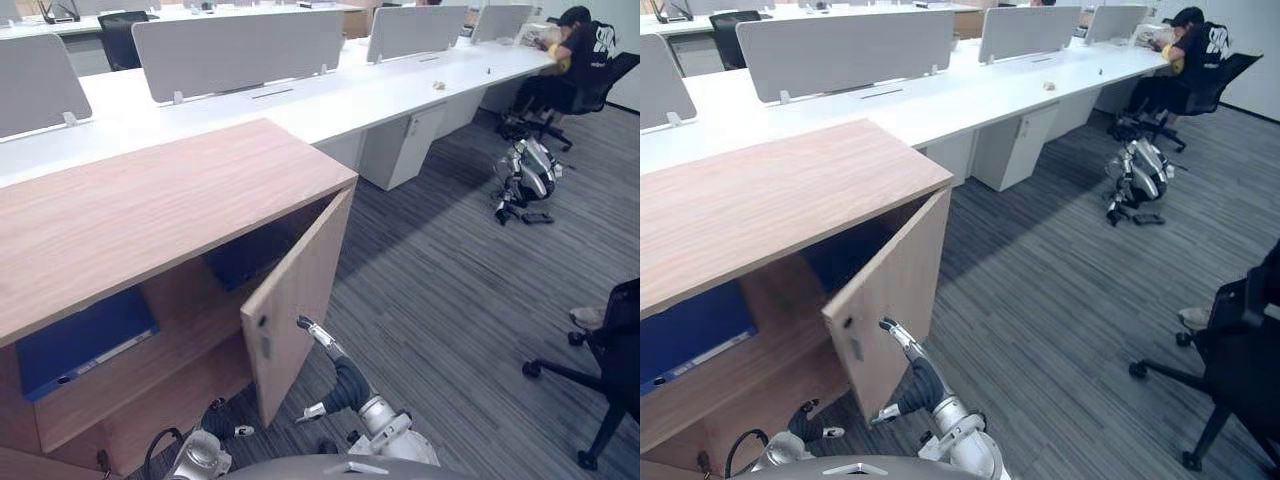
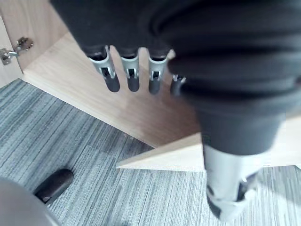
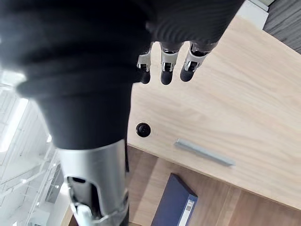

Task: Walk over to the cabinet, pick up the folder, carry it to the office cabinet, place the folder inside the office cabinet, then close the office cabinet door

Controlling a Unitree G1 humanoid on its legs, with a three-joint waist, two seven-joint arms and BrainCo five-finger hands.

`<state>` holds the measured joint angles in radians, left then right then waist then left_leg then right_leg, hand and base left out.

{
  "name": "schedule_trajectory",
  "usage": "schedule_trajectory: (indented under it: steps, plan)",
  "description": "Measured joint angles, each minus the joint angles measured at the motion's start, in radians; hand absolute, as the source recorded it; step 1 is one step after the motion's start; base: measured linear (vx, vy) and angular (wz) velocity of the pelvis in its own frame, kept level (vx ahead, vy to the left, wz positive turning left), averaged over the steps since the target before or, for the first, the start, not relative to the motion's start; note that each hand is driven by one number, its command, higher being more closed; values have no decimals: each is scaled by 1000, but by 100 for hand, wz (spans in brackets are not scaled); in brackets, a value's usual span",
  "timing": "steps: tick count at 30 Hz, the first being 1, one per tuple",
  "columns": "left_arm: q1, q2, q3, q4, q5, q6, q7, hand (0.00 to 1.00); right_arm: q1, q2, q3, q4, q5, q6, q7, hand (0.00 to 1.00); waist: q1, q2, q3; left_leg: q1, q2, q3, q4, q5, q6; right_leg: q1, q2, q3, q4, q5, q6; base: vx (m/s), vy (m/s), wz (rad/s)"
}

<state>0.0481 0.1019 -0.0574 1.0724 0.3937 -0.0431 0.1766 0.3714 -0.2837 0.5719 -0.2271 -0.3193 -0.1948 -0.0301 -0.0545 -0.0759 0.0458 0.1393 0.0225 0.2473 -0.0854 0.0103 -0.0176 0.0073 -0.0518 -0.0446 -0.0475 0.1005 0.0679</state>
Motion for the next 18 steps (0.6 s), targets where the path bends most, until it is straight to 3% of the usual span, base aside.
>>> schedule_trajectory:
  steps: [6, 7, 14, 18]
  plan:
    - [-6, 7, 30, -3, -21, -1, 15, 0, -39, 2, 28, 101, 0, 2, 0, 0, 21, -25, 0, -30, -12, -14, 0, 3, 8, -15, -14, -13, -5, -3, 3, 36, 33, 10]
    - [-6, 6, 37, -3, -23, -1, 15, 0, -69, 2, 28, 138, 0, 3, -1, 0, 21, -24, 0, -37, -15, -29, 0, 12, 23, -15, -16, -24, -5, -3, 4, 56, 20, 29]
    - [-8, 3, 38, -38, -40, 0, 17, 0, -272, 44, -59, 327, 11, 24, -48, 0, 53, -16, 1, -104, -36, -118, 0, 16, 27, -36, -41, -100, -6, -7, 10, 93, 25, 42]
    - [-12, 3, 37, -39, -49, 1, 18, 0, -324, 42, -111, 371, 11, 30, -74, 0, 56, -16, 3, -107, -46, -164, 7, 21, 34, -14, -47, -138, -12, -17, 14, 116, 18, 35]
